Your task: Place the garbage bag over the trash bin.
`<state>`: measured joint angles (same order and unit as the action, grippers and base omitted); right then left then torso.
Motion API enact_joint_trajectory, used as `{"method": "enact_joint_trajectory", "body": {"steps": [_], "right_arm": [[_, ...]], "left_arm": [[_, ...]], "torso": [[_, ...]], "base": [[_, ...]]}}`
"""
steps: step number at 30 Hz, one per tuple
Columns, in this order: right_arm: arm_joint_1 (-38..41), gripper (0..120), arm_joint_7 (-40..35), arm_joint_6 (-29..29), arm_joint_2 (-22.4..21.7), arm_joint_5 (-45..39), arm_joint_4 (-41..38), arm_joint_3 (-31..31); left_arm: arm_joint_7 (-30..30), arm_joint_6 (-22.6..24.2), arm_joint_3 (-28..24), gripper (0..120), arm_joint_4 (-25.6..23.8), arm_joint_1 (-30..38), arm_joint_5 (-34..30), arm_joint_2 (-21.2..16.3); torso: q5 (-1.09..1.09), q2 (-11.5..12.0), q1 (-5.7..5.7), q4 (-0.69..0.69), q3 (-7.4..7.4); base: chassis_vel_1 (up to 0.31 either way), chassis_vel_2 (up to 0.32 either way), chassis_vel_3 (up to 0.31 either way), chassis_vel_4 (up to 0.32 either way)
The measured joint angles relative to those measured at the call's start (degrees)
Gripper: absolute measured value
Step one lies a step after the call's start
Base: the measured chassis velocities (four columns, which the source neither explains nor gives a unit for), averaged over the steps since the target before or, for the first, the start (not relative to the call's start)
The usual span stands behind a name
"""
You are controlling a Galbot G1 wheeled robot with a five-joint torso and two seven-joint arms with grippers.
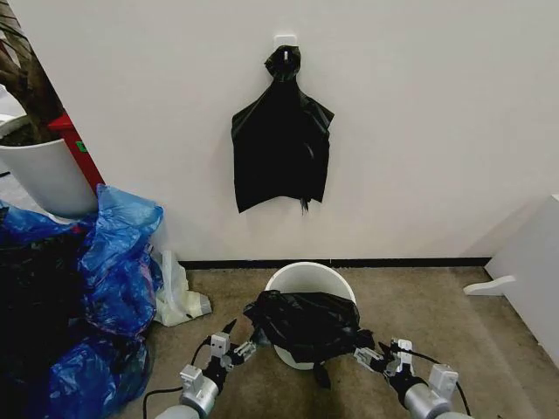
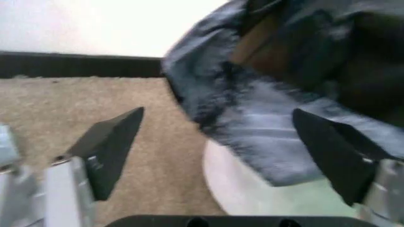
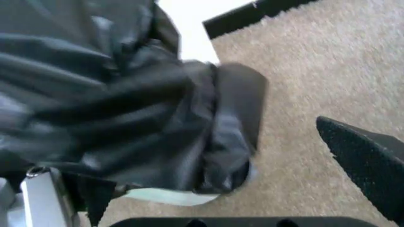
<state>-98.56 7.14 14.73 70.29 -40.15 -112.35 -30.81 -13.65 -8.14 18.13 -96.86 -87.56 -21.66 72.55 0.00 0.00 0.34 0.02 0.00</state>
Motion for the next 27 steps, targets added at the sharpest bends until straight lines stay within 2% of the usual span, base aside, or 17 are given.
{"method": "enact_joint_trajectory", "body": {"steps": [10,15,22,27], "right_arm": [[-4.1,100,7.7,-4.9,-1.5,6.7,-0.8,-0.7],[-5.1,100,8.9,-6.7,-1.6,10.1,-1.2,-1.2],[-7.5,100,7.9,-7.5,-1.3,13.1,-3.6,-1.6],[-9.7,100,4.6,-7.8,1.0,14.6,-4.3,-1.8]], "left_arm": [[-3.6,-1.1,0.2,100,-2.2,-1.7,-0.9,-1.1],[-4.4,-1.6,0.2,100,-2.9,-2.2,-0.9,-1.4],[-5.6,-2.5,0.3,100,-4.3,-3.4,-2.3,-1.5],[-6.1,-2.7,0.3,100,-6.1,-4.6,-5.0,-2.0]], "torso": [[0.00,0.0,0.00,0.01,0.00],[0.00,0.0,0.00,0.00,0.00],[0.00,0.0,0.00,0.00,0.00],[0.00,0.0,0.00,0.00,0.00]], "base": [[0.000,0.000,0.000,0.000],[0.000,0.000,0.000,0.000],[0.000,0.000,0.000,0.000],[0.000,0.000,0.000,0.000]]}}
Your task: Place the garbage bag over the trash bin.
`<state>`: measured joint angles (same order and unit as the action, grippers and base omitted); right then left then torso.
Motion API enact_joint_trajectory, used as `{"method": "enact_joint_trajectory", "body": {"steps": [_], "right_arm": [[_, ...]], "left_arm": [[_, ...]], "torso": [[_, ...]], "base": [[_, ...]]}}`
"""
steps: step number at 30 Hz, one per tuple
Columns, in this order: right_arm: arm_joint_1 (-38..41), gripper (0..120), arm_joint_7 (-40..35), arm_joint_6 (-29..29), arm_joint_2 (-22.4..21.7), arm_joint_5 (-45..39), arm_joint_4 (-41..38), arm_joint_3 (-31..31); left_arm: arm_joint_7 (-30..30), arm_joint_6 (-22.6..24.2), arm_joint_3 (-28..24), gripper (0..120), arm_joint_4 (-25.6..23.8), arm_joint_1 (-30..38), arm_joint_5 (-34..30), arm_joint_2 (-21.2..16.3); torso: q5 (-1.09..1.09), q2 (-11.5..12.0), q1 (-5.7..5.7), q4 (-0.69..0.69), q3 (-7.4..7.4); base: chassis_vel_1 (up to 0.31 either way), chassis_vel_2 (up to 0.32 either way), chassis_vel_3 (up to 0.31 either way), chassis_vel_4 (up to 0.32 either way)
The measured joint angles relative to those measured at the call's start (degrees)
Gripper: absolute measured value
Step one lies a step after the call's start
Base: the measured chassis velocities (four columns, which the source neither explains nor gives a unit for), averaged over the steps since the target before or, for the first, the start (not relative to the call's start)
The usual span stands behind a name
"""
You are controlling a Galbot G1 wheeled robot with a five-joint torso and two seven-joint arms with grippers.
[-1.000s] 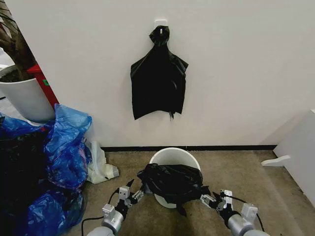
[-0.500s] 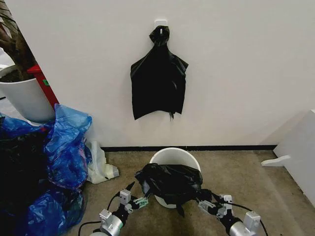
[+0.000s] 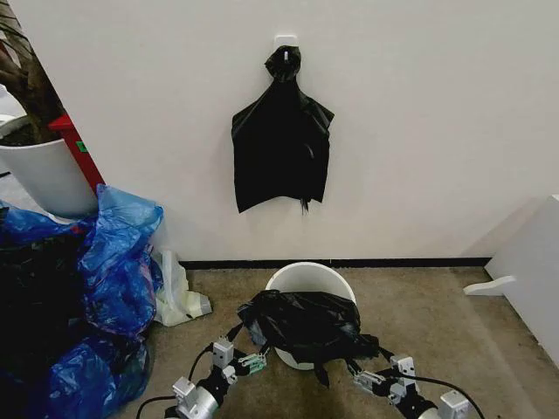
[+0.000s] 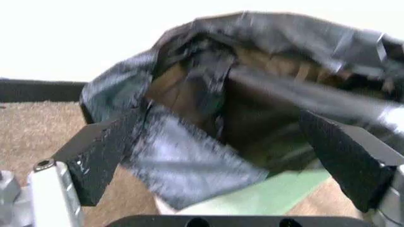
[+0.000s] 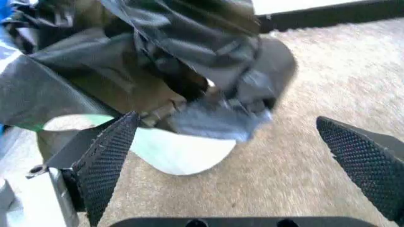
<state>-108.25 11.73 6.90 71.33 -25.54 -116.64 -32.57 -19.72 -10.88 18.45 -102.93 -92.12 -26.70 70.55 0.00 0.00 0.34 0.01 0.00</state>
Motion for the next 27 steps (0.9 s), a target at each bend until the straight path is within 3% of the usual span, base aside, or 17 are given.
{"method": "enact_joint_trajectory", "body": {"steps": [8,11,16,18,20,24,27], "right_arm": [[-5.7,100,0.6,-6.1,4.7,2.0,-5.0,-1.8],[-7.8,100,1.4,-9.5,6.0,3.3,-8.0,-3.2],[-7.0,100,1.4,-9.2,4.8,2.8,-12.6,-4.4],[-5.1,100,1.1,-6.9,3.3,1.7,-14.6,-4.9],[0.7,100,-2.7,0.2,-0.8,-2.5,-16.6,-5.5],[7.6,100,-7.8,6.5,-5.8,-8.0,-16.8,-5.6],[16.8,100,-10.7,14.6,-11.1,-14.6,-15.3,-5.9]], "left_arm": [[2.3,0.2,0.2,100,-5.8,-1.1,-2.5,0.7],[3.3,1.9,0.6,100,-10.8,-1.8,-3.9,1.0],[7.2,4.2,2.4,100,-16.2,-2.1,-6.2,1.4],[10.1,5.3,3.3,100,-18.4,-1.7,-6.8,1.5],[14.5,8.6,4.4,100,-21.8,-0.7,-7.2,1.4],[18.4,12.1,5.3,100,-23.8,0.9,-7.3,0.4],[23.3,15.6,6.8,100,-25.1,2.5,-7.4,-1.6]], "torso": [[-0.02,0.0,0.00,0.01,0.00],[-0.01,0.0,0.00,0.02,0.00],[0.00,0.0,0.00,0.00,0.00],[0.00,0.0,0.00,0.01,0.00],[0.02,0.0,0.00,-0.01,-0.01],[0.02,0.0,0.00,0.00,-0.01],[0.02,0.0,0.01,0.00,-0.02]], "base": [[0.000,0.000,0.000,0.000],[0.000,0.000,0.000,0.000],[0.000,0.000,0.000,0.000],[0.000,0.000,0.000,0.000],[0.000,0.000,0.000,0.000],[0.000,0.000,0.000,0.000],[0.000,0.000,0.000,0.000]]}}
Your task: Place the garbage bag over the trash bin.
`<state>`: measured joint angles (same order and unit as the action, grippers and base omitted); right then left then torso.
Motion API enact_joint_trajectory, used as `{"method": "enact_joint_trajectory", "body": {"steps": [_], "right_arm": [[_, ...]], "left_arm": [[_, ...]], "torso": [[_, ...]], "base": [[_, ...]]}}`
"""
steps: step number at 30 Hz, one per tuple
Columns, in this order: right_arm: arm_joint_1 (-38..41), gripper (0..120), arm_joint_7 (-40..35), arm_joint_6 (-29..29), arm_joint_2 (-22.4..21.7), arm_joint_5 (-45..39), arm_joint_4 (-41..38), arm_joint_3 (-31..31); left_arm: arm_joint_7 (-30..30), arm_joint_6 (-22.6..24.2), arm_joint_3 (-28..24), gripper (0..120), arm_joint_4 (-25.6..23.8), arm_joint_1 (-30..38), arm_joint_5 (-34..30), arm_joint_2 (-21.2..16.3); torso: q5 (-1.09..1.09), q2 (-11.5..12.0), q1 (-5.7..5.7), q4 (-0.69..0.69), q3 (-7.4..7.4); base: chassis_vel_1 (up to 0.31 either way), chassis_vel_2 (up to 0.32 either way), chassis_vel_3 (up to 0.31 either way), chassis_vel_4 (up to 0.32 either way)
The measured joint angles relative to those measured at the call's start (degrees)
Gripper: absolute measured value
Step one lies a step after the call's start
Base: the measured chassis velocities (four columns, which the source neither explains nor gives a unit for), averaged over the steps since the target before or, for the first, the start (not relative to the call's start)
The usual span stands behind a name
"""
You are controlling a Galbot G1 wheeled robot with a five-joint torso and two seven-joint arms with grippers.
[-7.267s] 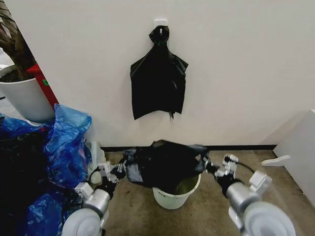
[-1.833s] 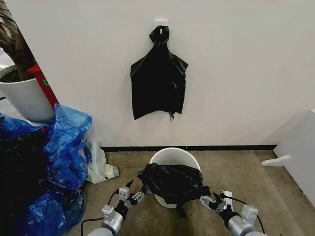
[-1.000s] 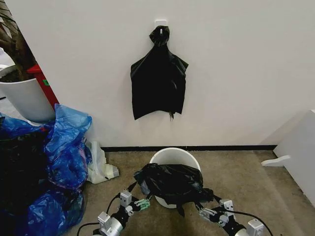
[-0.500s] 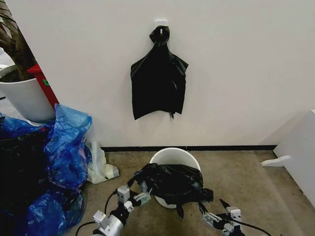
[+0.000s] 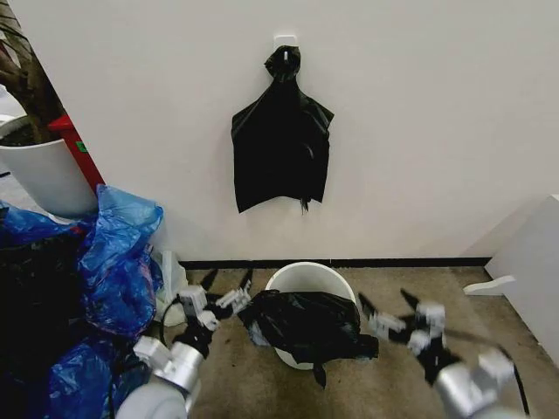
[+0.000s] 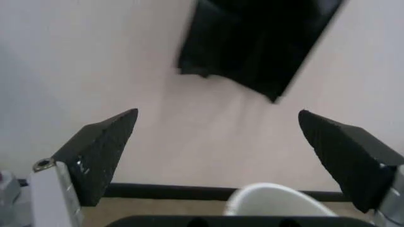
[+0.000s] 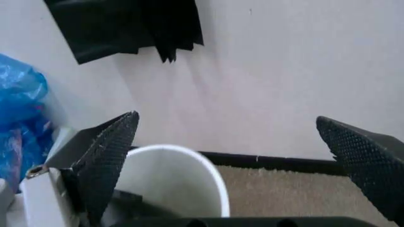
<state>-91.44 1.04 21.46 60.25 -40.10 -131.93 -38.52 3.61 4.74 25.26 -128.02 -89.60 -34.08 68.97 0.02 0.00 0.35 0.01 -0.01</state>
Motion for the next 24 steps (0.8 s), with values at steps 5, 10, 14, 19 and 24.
{"method": "enact_joint_trajectory", "body": {"steps": [5,10,14,19,24], "right_arm": [[10.4,100,-2.2,14.0,-6.1,-8.6,2.4,0.0],[18.1,100,0.7,21.2,-13.2,-12.4,6.8,0.5],[23.8,100,2.2,21.4,-17.0,-12.9,12.7,5.2],[39.7,100,11.3,21.2,-22.0,-12.0,24.9,23.1],[50.2,100,14.2,20.9,-21.0,-9.9,28.9,33.4]], "left_arm": [[2.5,4.9,4.7,100,-3.1,-1.8,-0.4,-1.5],[3.3,8.7,4.5,100,-3.5,-1.7,0.8,-6.3],[2.8,8.7,4.4,100,-3.3,-2.4,2.3,-7.5],[3.1,8.7,5.0,100,-4.7,-3.8,4.9,-6.9],[2.9,8.3,5.0,100,-5.9,-5.2,6.5,-6.0]], "torso": [[0.00,0.0,0.00,-0.01,0.00],[-0.06,0.0,0.00,0.06,0.01],[0.03,0.0,0.00,0.05,0.00],[0.00,0.0,0.01,0.00,0.00],[-0.02,0.0,0.00,-0.01,0.01]], "base": [[0.000,0.000,0.000,0.000],[0.000,0.000,0.000,0.000],[0.000,0.000,0.000,0.000],[0.000,0.000,0.000,0.000],[0.000,0.000,0.000,0.000]]}}
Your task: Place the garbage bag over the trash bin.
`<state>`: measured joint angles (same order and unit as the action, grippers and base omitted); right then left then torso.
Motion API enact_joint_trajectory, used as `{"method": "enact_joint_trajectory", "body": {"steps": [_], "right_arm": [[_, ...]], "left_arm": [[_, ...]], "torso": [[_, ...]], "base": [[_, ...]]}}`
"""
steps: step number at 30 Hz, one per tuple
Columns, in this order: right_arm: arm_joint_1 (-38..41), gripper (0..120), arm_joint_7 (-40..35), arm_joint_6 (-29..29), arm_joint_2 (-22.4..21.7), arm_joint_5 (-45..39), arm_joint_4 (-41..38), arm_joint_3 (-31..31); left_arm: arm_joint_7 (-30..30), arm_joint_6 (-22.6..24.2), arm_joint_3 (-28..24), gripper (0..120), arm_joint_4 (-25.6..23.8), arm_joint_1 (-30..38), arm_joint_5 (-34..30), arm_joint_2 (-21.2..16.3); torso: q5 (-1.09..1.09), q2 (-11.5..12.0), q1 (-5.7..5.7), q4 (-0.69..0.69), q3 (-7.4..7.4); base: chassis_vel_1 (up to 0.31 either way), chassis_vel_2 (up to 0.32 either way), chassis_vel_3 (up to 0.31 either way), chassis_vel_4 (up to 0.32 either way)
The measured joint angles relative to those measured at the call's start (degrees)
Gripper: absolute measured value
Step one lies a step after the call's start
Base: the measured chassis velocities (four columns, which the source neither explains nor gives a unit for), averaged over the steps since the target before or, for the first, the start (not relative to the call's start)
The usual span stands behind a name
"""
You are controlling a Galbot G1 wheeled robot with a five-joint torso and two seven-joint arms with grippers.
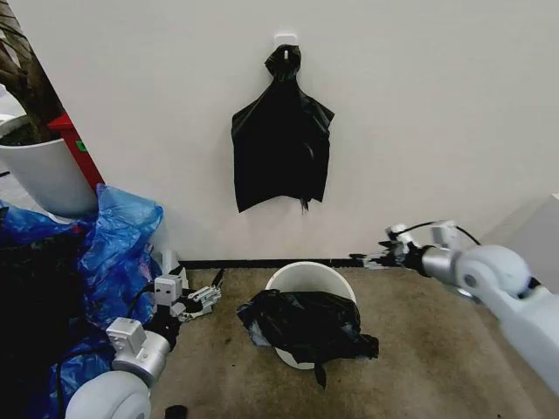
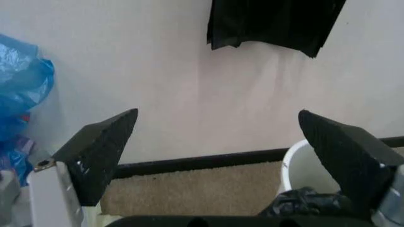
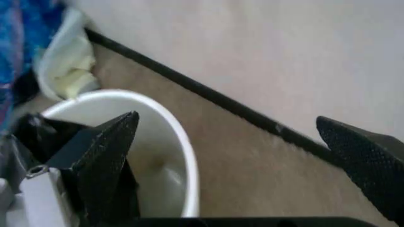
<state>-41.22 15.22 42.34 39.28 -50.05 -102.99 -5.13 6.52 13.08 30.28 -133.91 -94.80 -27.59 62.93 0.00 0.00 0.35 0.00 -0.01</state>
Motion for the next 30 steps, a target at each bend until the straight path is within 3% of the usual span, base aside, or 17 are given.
{"method": "enact_joint_trajectory", "body": {"steps": [6,7,10,12,14,16,18,24,30], "right_arm": [[12.3,100,2.0,-0.1,1.3,0.5,5.4,14.0],[15.7,100,2.1,-0.1,2.0,0.5,7.1,17.9],[20.7,100,3.4,-0.2,3.0,1.9,9.7,23.2],[25.1,100,5.8,-0.2,4.0,5.4,12.2,28.8],[28.9,100,7.3,-0.2,4.7,7.0,13.9,34.4],[32.4,100,8.4,-0.2,4.9,7.2,14.7,40.0],[34.4,100,8.7,-0.2,5.1,6.2,15.5,43.5],[38.5,100,8.4,-0.2,6.2,2.6,19.0,50.4],[39.4,100,8.1,-0.2,7.0,0.4,21.1,52.8]], "left_arm": [[-1.2,-0.9,-0.3,100,0.5,1.0,0.9,0.6],[-1.5,-1.2,-0.6,100,1.1,1.6,1.2,1.0],[-1.6,-1.6,-0.8,100,1.3,1.8,1.6,1.5],[-1.7,-1.8,-0.9,100,0.5,1.6,1.3,1.9],[-1.6,-1.8,-0.6,100,-0.5,1.4,0.7,1.9],[-1.4,-1.8,-0.3,100,-1.2,1.3,0.0,1.6],[-1.1,-1.6,-0.2,100,-1.6,1.4,-0.5,1.5],[-1.0,-1.3,-0.6,100,-2.2,1.1,-0.7,3.2],[-1.0,-1.3,-1.0,100,-2.5,0.7,-0.6,4.3]], "torso": [[0.04,0.0,0.00,0.05,0.01],[-0.05,0.0,0.00,0.04,0.00],[0.01,0.0,0.00,0.00,0.00],[-0.07,0.0,0.00,-0.01,0.00],[0.05,0.0,0.00,0.00,0.00],[-0.04,0.0,0.00,0.02,0.00],[0.01,0.0,0.00,0.02,0.00],[0.01,0.0,0.00,0.02,0.00],[0.00,0.0,0.00,0.01,0.00]], "base": [[0.000,0.000,0.000,0.000],[0.000,0.000,0.000,0.000],[0.000,0.000,0.000,0.000],[0.000,0.000,0.000,0.000],[0.000,0.000,0.000,0.000],[0.000,0.000,0.000,0.000],[0.000,0.000,0.000,0.000],[0.000,0.000,0.000,0.000],[0.000,0.000,0.000,0.000]]}}
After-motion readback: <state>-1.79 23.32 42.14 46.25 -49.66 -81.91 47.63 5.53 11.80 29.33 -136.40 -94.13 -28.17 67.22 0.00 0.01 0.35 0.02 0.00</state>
